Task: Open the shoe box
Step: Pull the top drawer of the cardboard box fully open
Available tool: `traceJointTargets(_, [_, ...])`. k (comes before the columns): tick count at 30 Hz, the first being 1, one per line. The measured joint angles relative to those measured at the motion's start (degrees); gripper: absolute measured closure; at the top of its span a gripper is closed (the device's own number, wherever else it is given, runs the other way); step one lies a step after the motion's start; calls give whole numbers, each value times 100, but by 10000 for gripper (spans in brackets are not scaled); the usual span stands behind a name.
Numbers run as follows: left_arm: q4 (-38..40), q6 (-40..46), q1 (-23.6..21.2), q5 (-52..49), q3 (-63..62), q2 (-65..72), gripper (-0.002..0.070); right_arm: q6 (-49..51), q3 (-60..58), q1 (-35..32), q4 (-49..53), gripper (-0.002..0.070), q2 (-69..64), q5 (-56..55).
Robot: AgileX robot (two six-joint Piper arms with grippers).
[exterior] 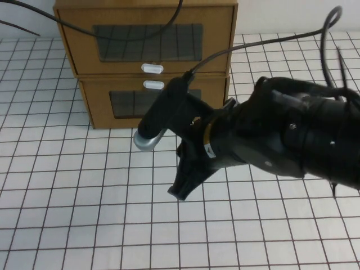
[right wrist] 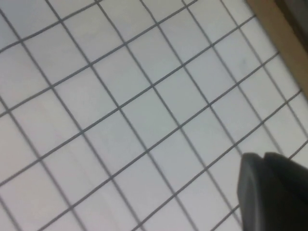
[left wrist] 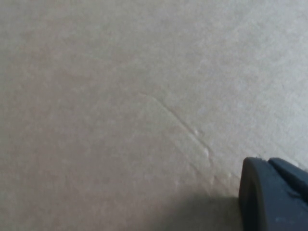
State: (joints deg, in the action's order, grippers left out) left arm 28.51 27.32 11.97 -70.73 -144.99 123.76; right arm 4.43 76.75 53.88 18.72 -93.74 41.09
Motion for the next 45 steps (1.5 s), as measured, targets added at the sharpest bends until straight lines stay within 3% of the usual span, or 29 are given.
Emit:
traceJointTargets(4, [0,0,0,0,0,0,679,24,138,112,916,653,-325,-353])
traceJointTargets(10, [0,0,0,0,0,0,679,207,173,120,2262,386,-576,-796])
traceJointTargets(13, [0,-6,0,0,0,0,679,842,185,120,3278,316,-722,-1020])
traceJointTargets(21, [0,-21,0,0,0,0,679,2967,206,120,6275,346,-1080,-1513])
traceJointTargets(25, [0,-41,0,0,0,0,679,3700,397,96,7175,351,-1408,-1601])
traceJointTargets(45, [0,-63,0,0,0,0,679,3877,1635,-313,7602,422,-2305,-1652])
